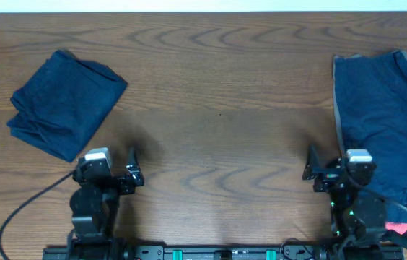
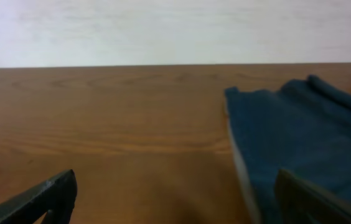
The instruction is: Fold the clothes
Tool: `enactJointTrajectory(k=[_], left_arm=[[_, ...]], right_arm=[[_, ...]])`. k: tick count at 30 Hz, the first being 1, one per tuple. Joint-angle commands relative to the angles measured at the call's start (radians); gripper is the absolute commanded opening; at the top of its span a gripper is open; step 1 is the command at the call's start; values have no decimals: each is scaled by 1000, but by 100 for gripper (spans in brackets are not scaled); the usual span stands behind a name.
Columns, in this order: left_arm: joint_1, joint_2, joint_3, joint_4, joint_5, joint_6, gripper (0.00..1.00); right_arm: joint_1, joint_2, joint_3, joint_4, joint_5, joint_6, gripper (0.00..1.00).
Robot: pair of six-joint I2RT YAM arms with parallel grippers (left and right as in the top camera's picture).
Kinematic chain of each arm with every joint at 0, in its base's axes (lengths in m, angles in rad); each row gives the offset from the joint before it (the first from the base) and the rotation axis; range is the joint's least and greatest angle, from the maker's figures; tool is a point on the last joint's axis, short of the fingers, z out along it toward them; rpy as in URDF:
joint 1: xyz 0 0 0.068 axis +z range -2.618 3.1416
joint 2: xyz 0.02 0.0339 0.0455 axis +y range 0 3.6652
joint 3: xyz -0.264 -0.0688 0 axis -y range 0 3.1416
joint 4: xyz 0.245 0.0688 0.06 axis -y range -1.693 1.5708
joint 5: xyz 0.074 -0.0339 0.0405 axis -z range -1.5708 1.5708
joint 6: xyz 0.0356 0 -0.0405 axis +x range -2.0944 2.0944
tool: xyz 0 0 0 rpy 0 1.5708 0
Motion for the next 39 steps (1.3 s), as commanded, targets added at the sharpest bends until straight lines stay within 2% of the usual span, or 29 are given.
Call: enactJointTrajectory(k=[1, 12, 16, 18, 24, 30, 36, 39], left_arm=[[5, 97, 135, -51, 18, -9, 98], [5, 431, 463, -354, 27, -8, 98], [5, 485, 504, -386, 97, -9, 98], [5, 495, 504, -390, 127, -9, 98], [5, 496, 504, -407, 144, -8, 98], [5, 496, 504, -410, 144, -8, 98], [5, 496, 504, -411, 144, -8, 98], [5, 496, 504, -411, 144, -8, 98]], right_arm=[[-6, 105, 99, -39, 76, 17, 99], [-21, 639, 410, -330, 148, 39, 99], [-20, 783, 480, -330, 45, 39, 99], [-20, 820, 493, -343, 42, 50, 99], [-93, 906, 491, -490, 338, 398, 99], [-239, 1048, 489, -548, 352, 410, 94], [-272, 1132, 489, -552, 355, 400, 89], [-273, 1156, 485, -554, 360, 401, 80]])
